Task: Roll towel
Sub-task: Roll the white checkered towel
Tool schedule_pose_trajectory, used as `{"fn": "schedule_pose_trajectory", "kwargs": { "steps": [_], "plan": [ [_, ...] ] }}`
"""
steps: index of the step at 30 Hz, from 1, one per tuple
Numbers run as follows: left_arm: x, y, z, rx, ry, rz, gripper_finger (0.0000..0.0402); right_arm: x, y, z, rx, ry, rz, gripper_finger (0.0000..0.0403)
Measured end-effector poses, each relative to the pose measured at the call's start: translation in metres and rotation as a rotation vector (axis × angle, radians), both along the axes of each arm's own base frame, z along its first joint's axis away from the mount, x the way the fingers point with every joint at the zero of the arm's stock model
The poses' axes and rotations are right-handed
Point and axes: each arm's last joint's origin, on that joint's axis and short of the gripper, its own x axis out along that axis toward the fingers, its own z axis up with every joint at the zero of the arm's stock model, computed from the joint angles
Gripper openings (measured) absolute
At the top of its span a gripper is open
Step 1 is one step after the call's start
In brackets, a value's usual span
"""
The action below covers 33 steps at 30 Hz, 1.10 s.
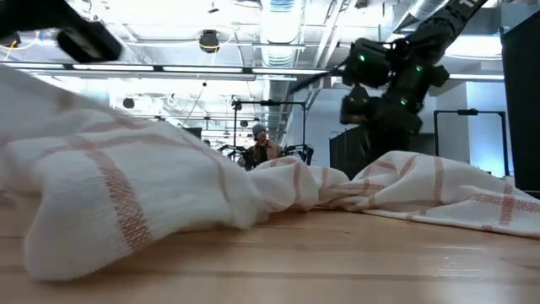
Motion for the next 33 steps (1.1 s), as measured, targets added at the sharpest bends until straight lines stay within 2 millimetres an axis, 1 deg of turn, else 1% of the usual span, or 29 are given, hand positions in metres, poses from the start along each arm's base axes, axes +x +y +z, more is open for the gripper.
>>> {"fn": "schedule_pose_trajectory", "kwargs": {
  "steps": [4, 8, 10, 12, 14, 18, 20, 22, 24, 26, 29, 33],
  "plan": [
    [-0.020, -0.030, -0.003, -0.008, 0.031, -0.013, 0.0000, -0.008, 0.001, -0.009, 0.009, 0.035, -0.004, 0.0134],
    [-0.045, -0.055, -0.008, 0.011, 0.067, -0.023, 0.0000, -0.009, 0.004, -0.011, 0.003, 0.037, 0.018, 0.0134],
    [-0.050, -0.061, -0.008, 0.028, 0.071, 0.002, 0.0001, -0.006, 0.006, -0.010, -0.003, 0.016, 0.029, 0.0134],
    [-0.046, -0.057, -0.005, 0.056, 0.059, 0.051, 0.0007, -0.003, 0.007, -0.008, -0.007, -0.002, 0.036, 0.0134],
    [-0.036, -0.046, 0.005, 0.093, -0.001, 0.116, 0.0014, 0.001, 0.008, -0.003, -0.012, -0.023, 0.045, 0.0134],
    [-0.013, -0.017, 0.027, 0.164, -0.169, 0.243, 0.0028, 0.010, 0.010, 0.008, -0.016, -0.048, 0.058, 0.0134],
    [-0.006, -0.004, 0.036, 0.211, -0.289, 0.251, 0.0031, 0.014, 0.009, 0.012, -0.021, -0.070, 0.063, 0.0134],
    [0.003, 0.012, 0.037, 0.303, -0.375, 0.243, 0.0031, 0.017, 0.012, 0.015, -0.012, -0.095, 0.075, 0.0134],
    [0.012, 0.031, 0.028, 0.368, -0.368, 0.251, 0.0029, 0.022, 0.018, 0.018, 0.008, -0.139, 0.111, 0.0134],
    [0.020, 0.051, 0.010, 0.408, -0.323, 0.271, 0.0025, 0.021, 0.026, 0.017, 0.031, -0.129, 0.116, 0.0134],
    [0.026, 0.078, -0.020, 0.426, -0.285, 0.330, 0.0021, 0.016, 0.031, 0.009, 0.089, -0.084, 0.043, 0.0134],
    [0.027, 0.110, -0.058, 0.369, -0.289, 0.445, 0.0018, 0.016, 0.035, 0.009, 0.161, -0.063, -0.077, 0.0134]
  ]
}}
